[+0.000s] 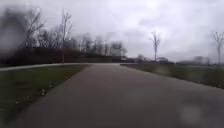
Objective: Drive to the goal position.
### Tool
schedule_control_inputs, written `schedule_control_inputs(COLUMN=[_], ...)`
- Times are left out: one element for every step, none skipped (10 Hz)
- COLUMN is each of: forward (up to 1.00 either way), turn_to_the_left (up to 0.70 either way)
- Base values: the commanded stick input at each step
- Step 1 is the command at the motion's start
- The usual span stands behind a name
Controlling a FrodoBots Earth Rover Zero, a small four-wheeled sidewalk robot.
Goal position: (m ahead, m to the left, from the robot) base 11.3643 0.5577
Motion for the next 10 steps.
schedule_control_inputs(forward=[0.70, 0.70, 0.70, 0.70, 0.70, 0.70, 0.70, 0.70, 0.70, 0.70], turn_to_the_left=[0.00, 0.00, 0.00, 0.00, 0.00, 0.00, 0.00, 0.00, 0.00, 0.00])
